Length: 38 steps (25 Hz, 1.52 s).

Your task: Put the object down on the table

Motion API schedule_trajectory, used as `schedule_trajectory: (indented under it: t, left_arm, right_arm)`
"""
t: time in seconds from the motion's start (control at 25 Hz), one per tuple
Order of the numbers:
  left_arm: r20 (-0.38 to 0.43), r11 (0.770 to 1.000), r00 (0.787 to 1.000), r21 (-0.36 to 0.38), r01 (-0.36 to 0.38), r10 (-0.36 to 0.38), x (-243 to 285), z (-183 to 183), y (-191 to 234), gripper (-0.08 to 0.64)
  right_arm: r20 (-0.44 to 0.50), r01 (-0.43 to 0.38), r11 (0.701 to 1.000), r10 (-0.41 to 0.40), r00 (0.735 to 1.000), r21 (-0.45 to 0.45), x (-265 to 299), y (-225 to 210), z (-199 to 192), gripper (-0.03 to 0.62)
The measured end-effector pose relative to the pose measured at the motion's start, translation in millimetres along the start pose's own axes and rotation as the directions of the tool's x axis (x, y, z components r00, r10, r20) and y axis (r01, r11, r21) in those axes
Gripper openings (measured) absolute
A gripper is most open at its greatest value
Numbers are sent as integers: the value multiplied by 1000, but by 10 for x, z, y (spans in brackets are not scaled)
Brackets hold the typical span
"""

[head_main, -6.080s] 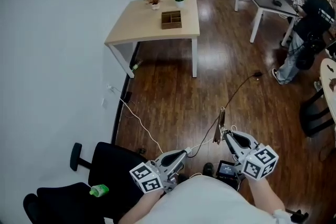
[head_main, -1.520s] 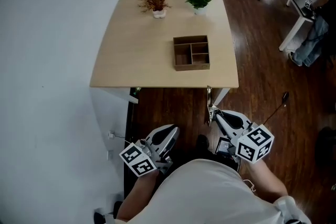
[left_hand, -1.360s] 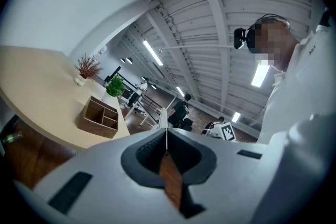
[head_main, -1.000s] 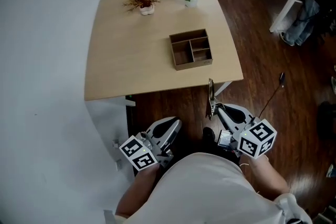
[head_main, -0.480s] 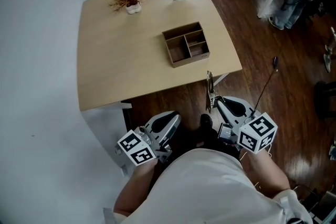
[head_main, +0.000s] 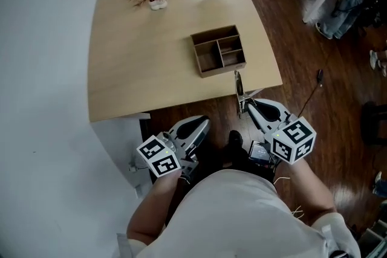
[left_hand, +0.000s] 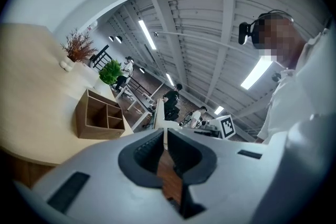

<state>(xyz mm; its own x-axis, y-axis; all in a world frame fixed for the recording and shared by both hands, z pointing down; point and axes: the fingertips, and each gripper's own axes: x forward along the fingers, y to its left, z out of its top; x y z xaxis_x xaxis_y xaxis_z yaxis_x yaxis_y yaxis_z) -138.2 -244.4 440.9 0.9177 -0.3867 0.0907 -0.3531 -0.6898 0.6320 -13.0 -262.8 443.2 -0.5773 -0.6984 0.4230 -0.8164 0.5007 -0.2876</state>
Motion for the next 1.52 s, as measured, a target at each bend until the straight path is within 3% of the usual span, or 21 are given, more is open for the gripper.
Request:
schedule_trajectory:
  t: [0.52,0.72,0.76,0.8,1.52]
  left_arm:
    - [5,998,998,12,-64,64,360,158,583,3]
    - [-4,999,999,5,-51,51,477,159,719,5]
    - [-6,999,999,-1,-48,48,501,161,738,9]
    - [-8,999,999,-9,-46,46,524,161,758,82]
    - [-39,993,993,-18,-113,112,751,256,1165,83]
  right_arm:
    - [-75,-22,999,20,997,-30,582,-330,25,28]
    - [-92,-23,999,19,996,-46,741,-418,51,27]
    - [-94,-23,998,19,995,-51,769,-436,66,28]
    - [-97,-24,998,19,995,-56,798,-453,80,28]
    - [-133,-50,991,33,991,-127,1342,-670,309,27]
